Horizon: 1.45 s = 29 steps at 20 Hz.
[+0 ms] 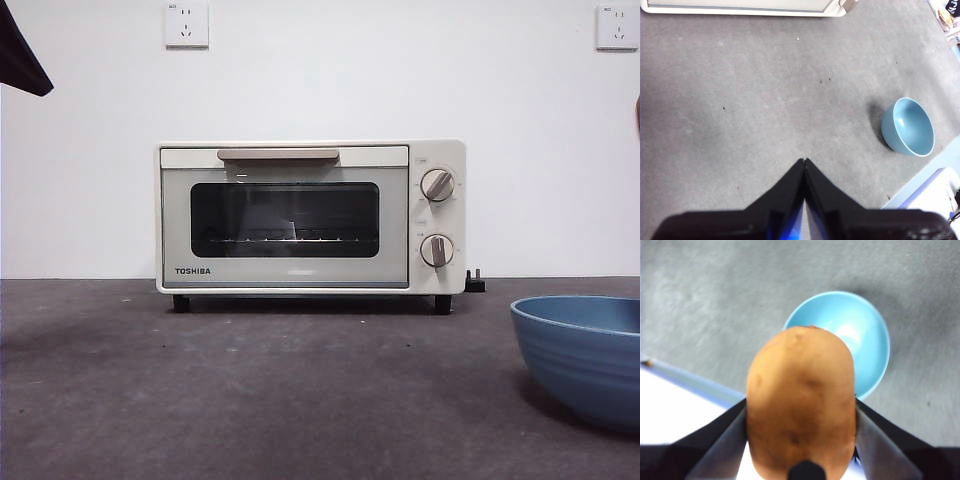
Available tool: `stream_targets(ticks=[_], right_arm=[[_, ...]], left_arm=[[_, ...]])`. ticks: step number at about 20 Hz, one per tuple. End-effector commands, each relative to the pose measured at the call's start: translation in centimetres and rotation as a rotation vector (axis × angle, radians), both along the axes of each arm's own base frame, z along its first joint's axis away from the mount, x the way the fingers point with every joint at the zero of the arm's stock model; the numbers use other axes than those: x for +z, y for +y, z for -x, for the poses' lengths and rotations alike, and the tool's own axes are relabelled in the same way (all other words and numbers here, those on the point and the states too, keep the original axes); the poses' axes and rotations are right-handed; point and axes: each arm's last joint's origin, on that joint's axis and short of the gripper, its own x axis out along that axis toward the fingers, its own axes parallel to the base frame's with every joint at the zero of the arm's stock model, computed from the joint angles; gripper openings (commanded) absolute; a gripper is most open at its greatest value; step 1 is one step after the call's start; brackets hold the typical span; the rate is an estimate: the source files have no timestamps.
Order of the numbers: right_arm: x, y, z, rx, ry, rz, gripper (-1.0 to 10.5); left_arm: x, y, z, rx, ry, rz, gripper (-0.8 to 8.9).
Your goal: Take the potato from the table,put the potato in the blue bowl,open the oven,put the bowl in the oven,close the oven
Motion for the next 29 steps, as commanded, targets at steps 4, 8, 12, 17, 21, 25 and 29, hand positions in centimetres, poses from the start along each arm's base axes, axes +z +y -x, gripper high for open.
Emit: stream_targets(ticks=[4, 8, 12, 17, 21, 25, 29], right_arm=[[-4.0, 0.0, -1.2, -0.152, -0.003, -0.024, 0.0], [-4.5, 0.4, -1.6, -0.180, -0.037, -0.014, 0.0], [-4.7, 2.4, -2.1, -0.173, -0.072, 0.028, 0.2], [-5.9, 5.5, -2.6, -0.113, -0.048, 0.109, 1.1], [-7.1, 6.5, -2.9, -0.134, -0.017, 0.210, 1.1], [-7.5, 6.6, -3.1, -0.129, 0.005, 0.221, 1.1], [-7.6, 6.6, -3.0, -0.127, 0.022, 0.231, 2.6]], left_arm=[[0.0, 0.0, -0.1, -0.011, -0.011, -0.007, -0.05], [0.0, 0.0, -0.1, -0.011, -0.013, -0.007, -0.05], [0.0, 0.0, -0.1, -0.011, -0.016, -0.007, -0.05], [0.0, 0.0, -0.1, -0.011, -0.016, -0.007, -0.05], [0.0, 0.0, -0.1, -0.011, -0.015, -0.007, -0.05], [0.0, 0.0, -0.1, -0.011, -0.015, -0.007, -0.05], [0.0, 0.0, -0.1, -0.011, -0.015, -0.007, -0.05]])
